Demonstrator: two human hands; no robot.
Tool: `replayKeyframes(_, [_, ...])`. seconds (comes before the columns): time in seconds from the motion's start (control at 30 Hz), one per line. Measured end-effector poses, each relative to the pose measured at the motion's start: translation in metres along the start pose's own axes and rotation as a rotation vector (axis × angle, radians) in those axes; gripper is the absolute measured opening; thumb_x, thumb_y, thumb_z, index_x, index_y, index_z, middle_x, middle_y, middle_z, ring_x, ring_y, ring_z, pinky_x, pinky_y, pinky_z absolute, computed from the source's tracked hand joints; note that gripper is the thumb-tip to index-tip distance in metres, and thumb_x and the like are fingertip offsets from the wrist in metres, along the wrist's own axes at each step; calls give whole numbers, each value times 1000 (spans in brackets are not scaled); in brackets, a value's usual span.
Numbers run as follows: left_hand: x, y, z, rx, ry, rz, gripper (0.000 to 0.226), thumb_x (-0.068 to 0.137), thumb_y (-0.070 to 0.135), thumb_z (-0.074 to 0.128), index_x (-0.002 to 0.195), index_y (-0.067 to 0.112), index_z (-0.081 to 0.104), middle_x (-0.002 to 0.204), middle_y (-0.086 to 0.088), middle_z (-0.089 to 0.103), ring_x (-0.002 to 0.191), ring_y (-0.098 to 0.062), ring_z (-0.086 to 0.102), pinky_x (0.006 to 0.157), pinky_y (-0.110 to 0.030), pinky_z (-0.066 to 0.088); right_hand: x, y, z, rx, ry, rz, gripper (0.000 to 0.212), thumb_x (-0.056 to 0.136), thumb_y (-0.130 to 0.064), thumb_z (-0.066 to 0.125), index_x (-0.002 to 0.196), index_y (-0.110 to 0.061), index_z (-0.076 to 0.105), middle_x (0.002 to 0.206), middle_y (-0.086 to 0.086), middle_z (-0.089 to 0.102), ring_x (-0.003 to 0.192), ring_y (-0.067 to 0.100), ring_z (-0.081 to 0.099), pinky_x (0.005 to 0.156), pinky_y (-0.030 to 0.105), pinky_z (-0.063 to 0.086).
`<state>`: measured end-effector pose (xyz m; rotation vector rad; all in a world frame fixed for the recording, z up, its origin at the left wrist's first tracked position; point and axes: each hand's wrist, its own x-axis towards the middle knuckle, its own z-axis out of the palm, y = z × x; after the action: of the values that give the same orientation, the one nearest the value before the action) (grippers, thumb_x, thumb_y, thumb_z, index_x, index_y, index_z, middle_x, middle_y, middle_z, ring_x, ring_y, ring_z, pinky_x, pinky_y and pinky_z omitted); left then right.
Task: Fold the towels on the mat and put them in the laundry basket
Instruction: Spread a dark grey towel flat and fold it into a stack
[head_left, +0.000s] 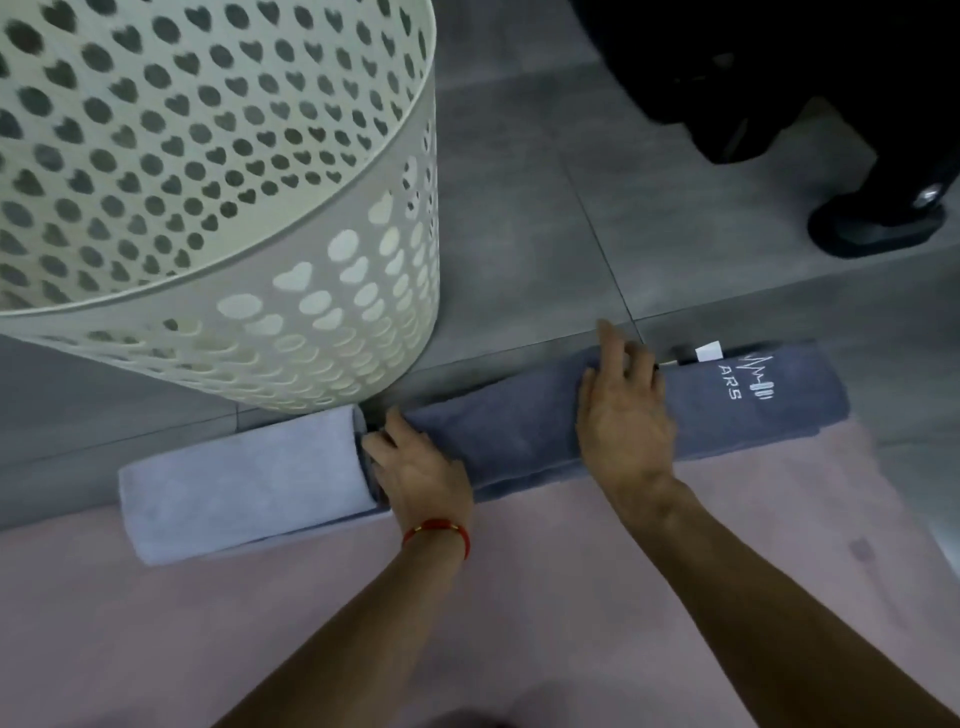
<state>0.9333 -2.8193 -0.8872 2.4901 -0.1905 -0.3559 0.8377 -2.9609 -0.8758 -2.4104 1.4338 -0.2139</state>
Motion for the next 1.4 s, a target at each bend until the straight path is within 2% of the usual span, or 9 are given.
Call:
replayKeyframes(0.07, [5,-4,-2,25,-7,-21,40,94,-1,52,134,-1,51,129,-27,49,105,-42,56,94,-37,44,1,-6,-2,-144,-51,-156,56,104,-47,34,157,-35,20,160,12,27,139,36,36,107,56,40])
replayKeyframes(0.17, [4,-7,-4,60,-15,3,55,92,-3,55,145,7,41,139,-18,43,116,-32,50,98,-29,42,4,-6,8,-228,-276,-180,59,102,-60,21,157,-42,13,167,7,5,151,37,13,118,63,22])
replayKeyframes(0.27, [-11,4,-8,91,7,114,67,92,4,55,153,17,32,146,-16,33,128,-36,44,105,-48,44,-2,1,17,-198,-279,-136,58,101,-60,19,154,-36,28,164,11,18,146,42,24,112,66,32])
replayKeyframes(0.4, [-10,8,9,543,-201,509,55,103,43,30,156,30,27,159,-14,29,148,-39,24,115,-69,16,-4,3,25,-189,-277,-112,59,101,-56,22,150,-28,37,159,15,27,140,45,33,102,62,43])
replayKeyframes(0.63, [15,-14,33,665,-384,488,60,100,55,15,155,34,24,157,-13,34,147,-40,26,107,-75,19,-7,13,42,-94,-252,-168,57,102,-53,27,150,-23,38,156,16,30,141,43,30,96,57,49])
replayKeyframes(0.9, [25,-21,48,664,-309,556,59,94,51,32,149,28,36,142,-17,44,133,-42,41,98,-69,32,6,28,60,7,-242,-201,55,96,-54,31,140,-25,45,150,12,33,132,44,41,80,51,55])
replayKeyframes(1.2, [31,-16,48,693,-338,595,60,96,52,25,148,26,38,137,-16,46,126,-39,43,94,-64,34,11,35,68,32,-170,-260,57,95,-57,31,137,-23,49,146,14,38,128,40,43,70,37,52])
replayKeyframes(1.3, [29,-11,45,722,-331,580,59,98,51,25,151,29,35,140,-14,44,127,-37,42,97,-66,31,11,31,60,1,-185,-247,60,98,-59,26,141,-23,47,149,14,36,133,41,38,78,46,55])
replayKeyframes(1.4, [16,-8,38,717,-316,528,58,99,51,22,155,35,26,149,-11,39,135,-36,37,105,-75,19,10,22,46,-163,-207,-254,58,99,-58,26,148,-28,38,158,13,30,142,44,30,106,61,39])
